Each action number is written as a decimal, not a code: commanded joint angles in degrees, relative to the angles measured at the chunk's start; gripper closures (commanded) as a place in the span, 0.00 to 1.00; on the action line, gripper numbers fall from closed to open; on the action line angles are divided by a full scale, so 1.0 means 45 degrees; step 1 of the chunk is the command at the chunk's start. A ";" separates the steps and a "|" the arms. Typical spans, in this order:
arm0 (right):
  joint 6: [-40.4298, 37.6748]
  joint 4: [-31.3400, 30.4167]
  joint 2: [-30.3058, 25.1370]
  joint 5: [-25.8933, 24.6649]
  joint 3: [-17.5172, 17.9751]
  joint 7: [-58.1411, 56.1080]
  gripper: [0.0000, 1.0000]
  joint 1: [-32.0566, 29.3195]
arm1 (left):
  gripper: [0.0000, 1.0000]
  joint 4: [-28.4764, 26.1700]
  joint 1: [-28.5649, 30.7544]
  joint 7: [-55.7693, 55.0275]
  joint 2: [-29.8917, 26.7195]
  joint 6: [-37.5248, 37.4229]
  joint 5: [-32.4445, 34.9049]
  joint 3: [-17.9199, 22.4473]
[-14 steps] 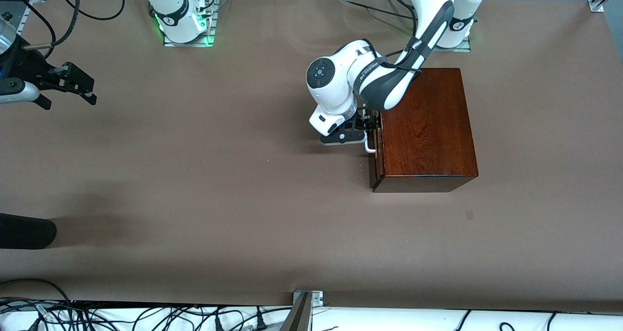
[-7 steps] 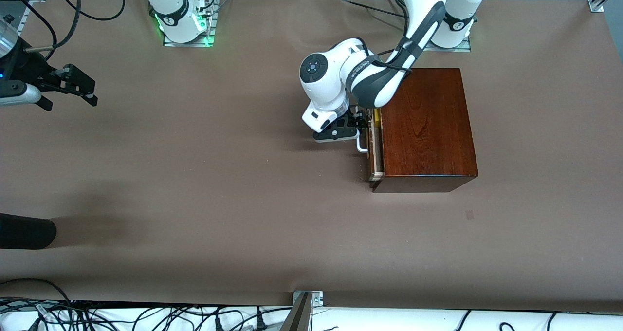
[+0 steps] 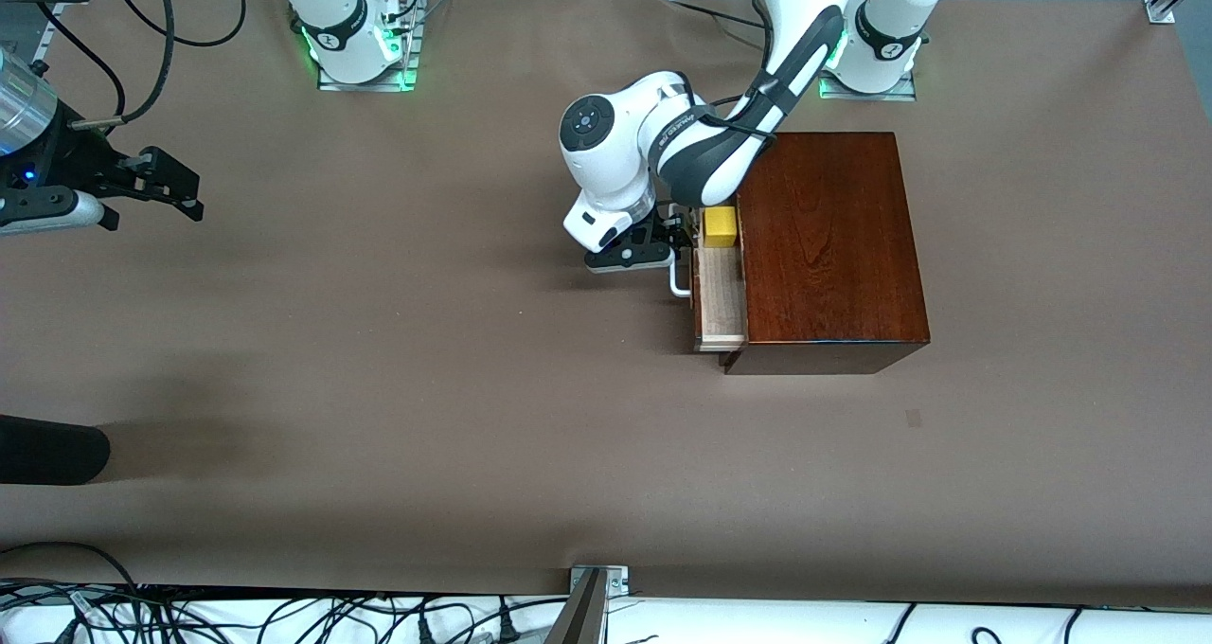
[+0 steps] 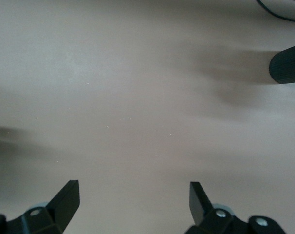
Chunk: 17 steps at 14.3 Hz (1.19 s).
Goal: Open drawer, take yellow block, close drawer
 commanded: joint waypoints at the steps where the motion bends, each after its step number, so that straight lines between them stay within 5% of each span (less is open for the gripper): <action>1: -0.0026 0.0097 0.0034 0.0032 0.0026 0.0146 0.00 0.0001 | 0.00 0.0884 -0.0478 -0.0462 0.0670 0.0205 0.0117 -0.0060; 17: -0.0104 0.0077 0.0405 0.0207 0.0143 -0.0029 0.00 0.0079 | 0.00 0.1958 -0.0849 -0.0540 0.0963 0.0185 -0.0372 -0.0021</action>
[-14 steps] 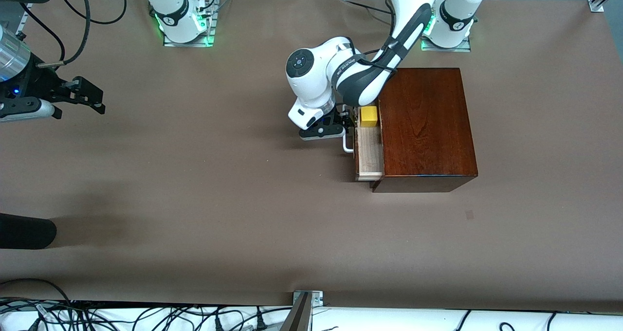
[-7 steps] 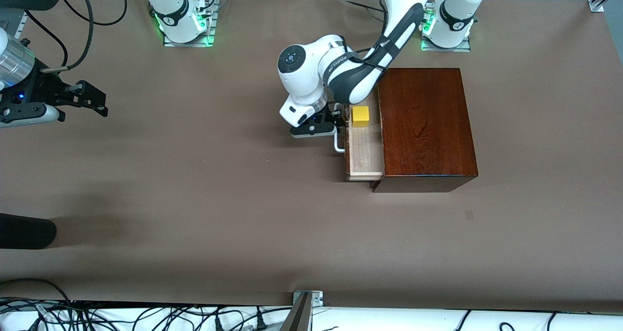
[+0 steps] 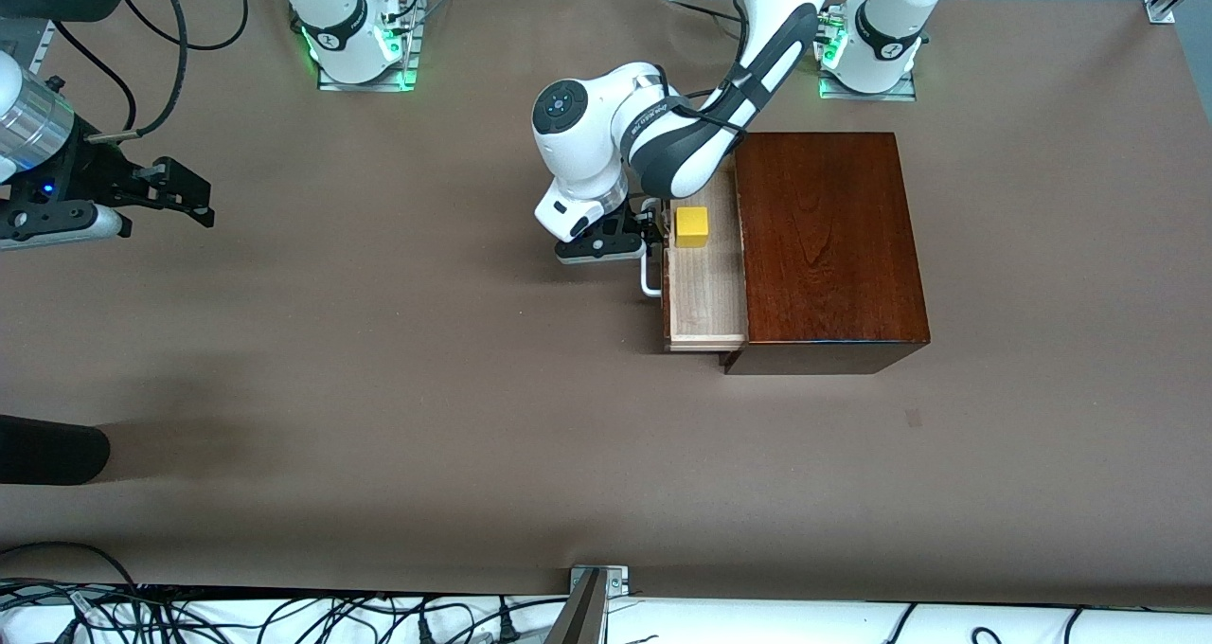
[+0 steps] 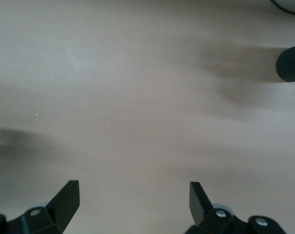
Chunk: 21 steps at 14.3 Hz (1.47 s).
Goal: Open drawer, take yellow block, close drawer
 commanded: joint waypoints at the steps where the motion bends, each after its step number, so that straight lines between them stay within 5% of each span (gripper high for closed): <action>1: -0.0048 0.0099 0.0142 0.0221 0.0174 -0.0023 0.00 0.0207 | 0.00 0.0787 -0.0167 -0.0153 0.0420 0.0078 -0.0260 -0.0057; 9: -0.0086 0.0099 0.0123 0.0299 0.0254 -0.0023 0.00 0.0619 | 0.00 0.1253 -0.0070 0.0041 0.0129 -0.0135 -0.0688 -0.0096; 14: -0.0145 0.0118 0.0065 0.0280 0.0156 0.0074 0.00 0.0599 | 0.00 0.1957 0.0378 0.2047 -0.1490 -0.3196 -0.1992 -0.0096; 19: -0.0556 0.0118 -0.0014 0.0319 0.0273 -0.0021 0.00 0.0599 | 0.00 0.2389 0.3459 0.6595 -0.3287 -0.5991 -0.3054 -0.0096; 21: -0.0808 0.0060 0.0025 0.1308 0.0486 -0.0643 0.00 0.0716 | 0.00 0.2291 0.4632 0.8548 -0.3894 -0.6676 -0.3053 -0.0076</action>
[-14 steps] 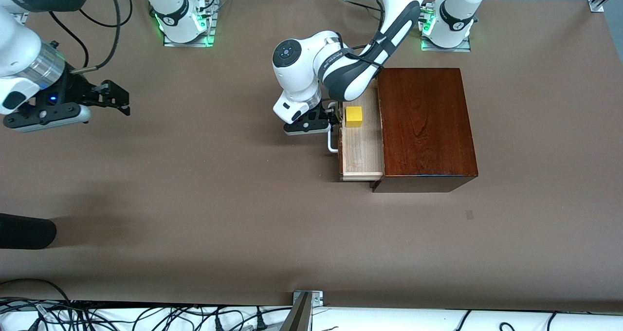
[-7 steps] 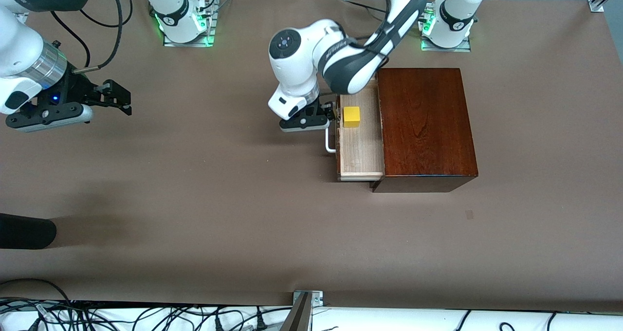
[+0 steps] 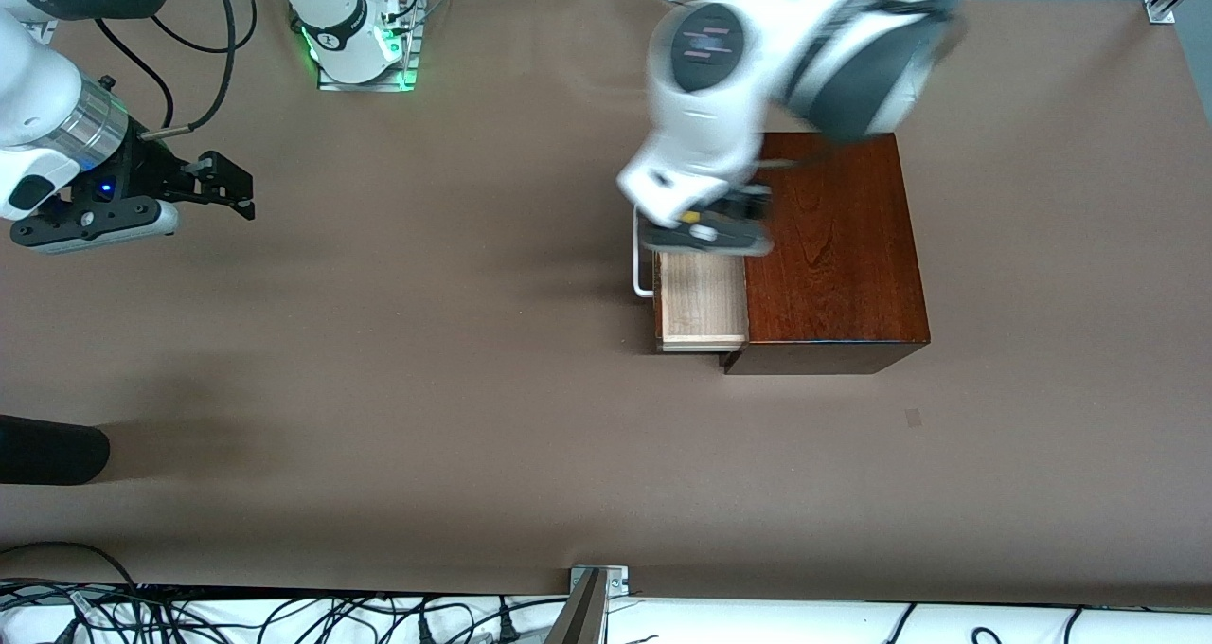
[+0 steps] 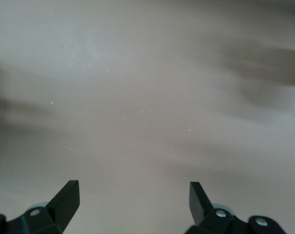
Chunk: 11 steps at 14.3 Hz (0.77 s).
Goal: Open drawer, take yellow block, close drawer
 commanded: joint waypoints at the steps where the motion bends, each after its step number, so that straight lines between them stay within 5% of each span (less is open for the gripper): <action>1: -0.0424 0.0068 0.0020 0.1072 0.0781 -0.1009 0.00 0.0147 | 0.00 -0.0208 0.1725 0.2718 -0.0918 -0.0934 -0.0354 -0.0141; 6: 0.0083 0.0632 0.0935 0.0997 0.2561 -0.1675 0.00 0.1704 | 0.00 -0.2642 0.4035 0.6628 -0.4018 -0.0240 -0.0761 0.0752; 11: 0.0221 0.4765 0.4973 -0.0386 0.2701 -0.2692 0.00 0.5414 | 0.00 -0.4855 0.4075 0.8681 -0.5745 0.0820 -0.1212 0.2845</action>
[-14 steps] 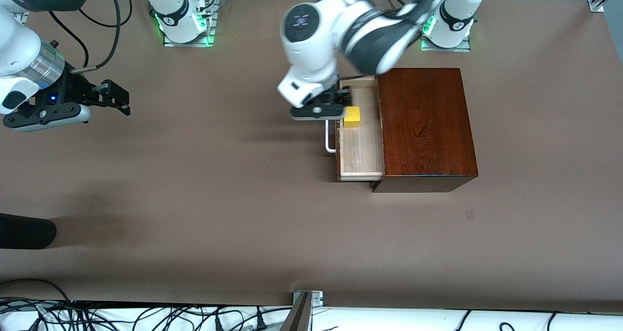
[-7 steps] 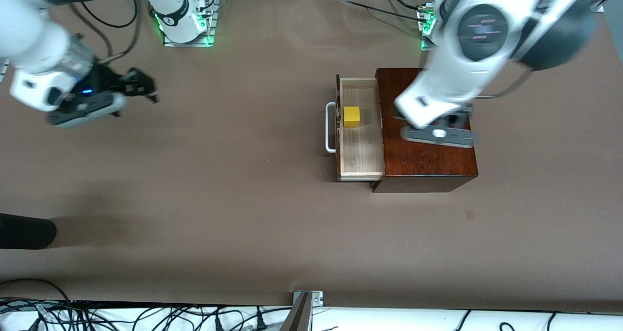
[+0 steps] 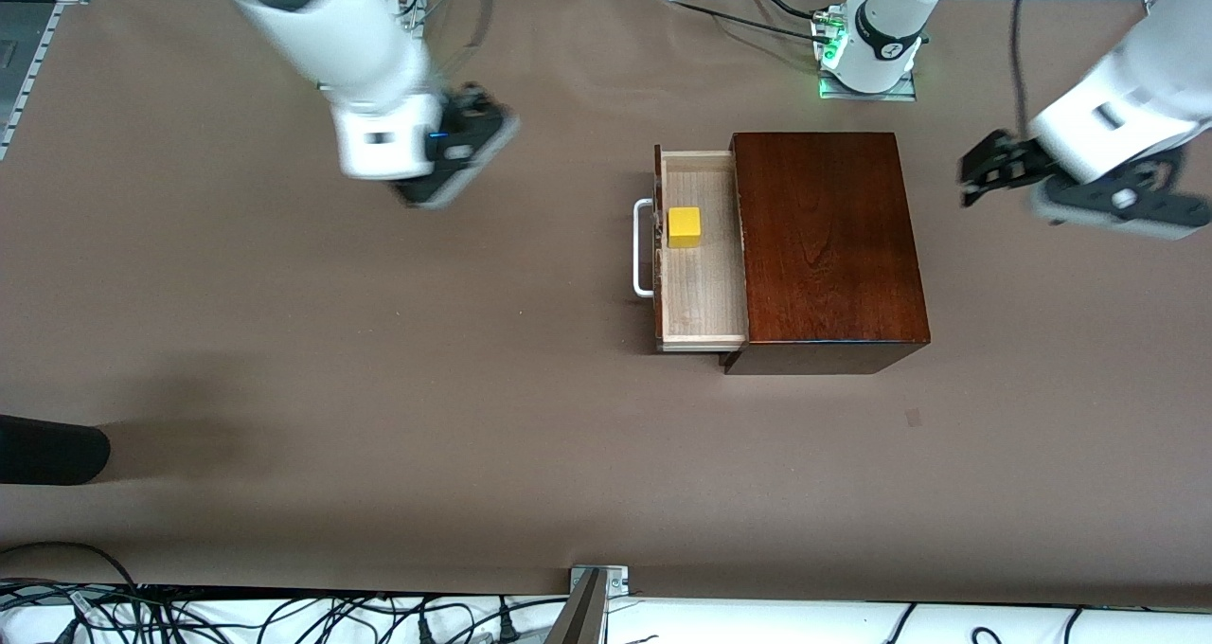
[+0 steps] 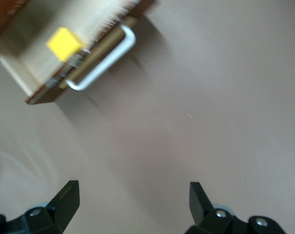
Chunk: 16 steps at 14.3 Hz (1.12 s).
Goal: Open drawer, take yellow block, close drawer
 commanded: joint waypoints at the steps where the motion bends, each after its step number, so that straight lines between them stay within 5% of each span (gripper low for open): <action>1: -0.0343 0.3577 0.2959 -0.1383 -0.0107 -0.0561 0.00 0.2039 | 0.00 -0.1252 0.0064 0.0631 -0.0629 0.0565 -0.0381 0.0395; 4: 0.0162 0.5029 0.4584 -0.2365 -0.0107 -0.1417 0.00 0.3177 | 0.00 -0.1194 0.0084 0.0475 -0.0590 0.0486 -0.0381 0.0415; 16: 0.2899 0.5129 0.6871 -0.4609 -0.0166 -0.2417 0.00 0.5035 | 0.00 -0.0647 0.0921 0.0533 -0.0063 -0.0373 -0.0713 0.0454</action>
